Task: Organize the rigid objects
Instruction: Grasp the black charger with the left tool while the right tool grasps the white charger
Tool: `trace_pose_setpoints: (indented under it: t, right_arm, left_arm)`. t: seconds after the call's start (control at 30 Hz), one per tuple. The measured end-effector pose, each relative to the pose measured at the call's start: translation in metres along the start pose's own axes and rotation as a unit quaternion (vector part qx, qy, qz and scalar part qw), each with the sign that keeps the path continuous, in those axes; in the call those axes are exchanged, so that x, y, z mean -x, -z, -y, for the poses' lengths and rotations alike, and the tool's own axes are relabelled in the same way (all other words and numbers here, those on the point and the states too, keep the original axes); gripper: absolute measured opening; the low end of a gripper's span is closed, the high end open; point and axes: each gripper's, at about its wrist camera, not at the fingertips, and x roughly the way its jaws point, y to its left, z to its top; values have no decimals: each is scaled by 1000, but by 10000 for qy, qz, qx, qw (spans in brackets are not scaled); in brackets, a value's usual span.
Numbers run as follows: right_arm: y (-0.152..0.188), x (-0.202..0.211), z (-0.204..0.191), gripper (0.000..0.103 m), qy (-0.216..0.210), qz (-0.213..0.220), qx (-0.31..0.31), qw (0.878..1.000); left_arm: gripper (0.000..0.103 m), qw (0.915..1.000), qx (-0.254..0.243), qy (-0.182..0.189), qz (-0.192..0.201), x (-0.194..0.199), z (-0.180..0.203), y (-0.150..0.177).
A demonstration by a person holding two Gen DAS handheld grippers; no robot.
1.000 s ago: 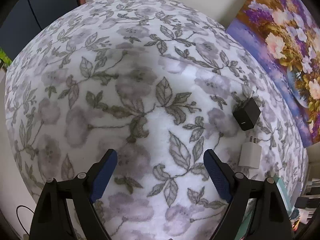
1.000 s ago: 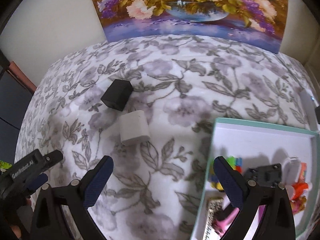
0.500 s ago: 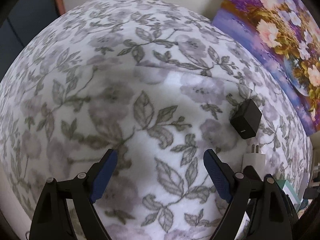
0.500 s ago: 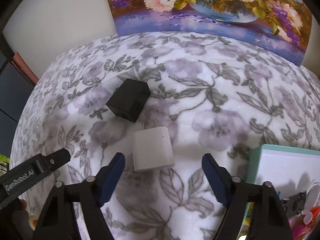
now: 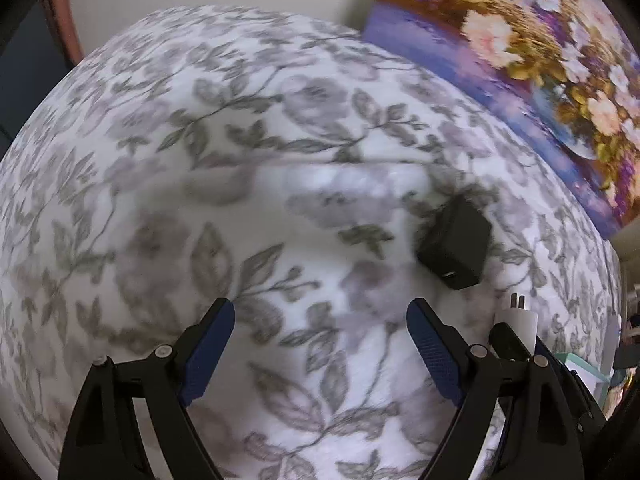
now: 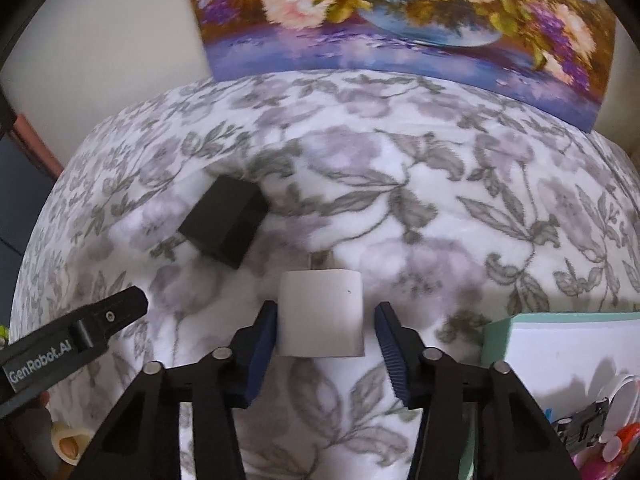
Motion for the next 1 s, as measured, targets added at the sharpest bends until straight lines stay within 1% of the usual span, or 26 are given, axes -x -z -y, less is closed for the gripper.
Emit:
trace_pose_setpoints:
  t: [0.03,0.13,0.23,0.3,0.33,0.37,0.47,0.57,0.63,0.7,0.77,0.83,0.93,1.0]
  right_arm:
    - [-2,-1,6,47,45,18,-91,9999]
    - [-5,-2,18,47,47,65,-289,9996]
    - [-8,-4,30,46,12,81,-483,9988]
    - [-10,-5,34,46,16,119,-545,9984]
    - [-11,-5,34,46,38,120,-526,9985]
    - [-12,-6,34,46,35,131,-523,9985]
    - [-13,-6,35,46,36,140,-508,9986]
    - [-14,-7,35,46,51,150,-481,9987]
    - [-15,-8,35,46,63,159,-465,9988]
    - [-15,-8,35,46,62,159,-466,9988]
    - [-15,-8,35,46,52,156,-466,9988]
    - [-15,-8,34,46,57,159,-445,9989]
    - [-15,-8,34,46,61,163,-445,9989]
    - [-15,-8,34,46,53,156,-438,9989]
  left_arm:
    - [88,10000,-60,19,34,0,4,-3]
    - [88,9992,-347,126,174,0,21,-12]
    - [88,9968,-690,110,388,1,39,-19]
    - [87,9944,-944,83,464,-2,52,-21]
    - [85,9937,-1027,87,451,-4,57,-21]
    - [80,9932,-1084,102,424,-7,60,-21]
    - [74,9918,-1188,209,433,-12,69,-23]
    - [71,9896,-1343,158,492,-13,80,-26]
    - [71,9894,-1379,181,420,-16,86,-27]
    - [66,9891,-1416,107,389,-21,90,-27]
    - [53,9889,-1436,123,354,-23,93,-25]
    - [47,9889,-1449,129,320,-24,95,-24]
    - [44,9882,-1483,144,343,-23,95,-21]
    - [44,9890,-1433,198,315,-22,93,-19]
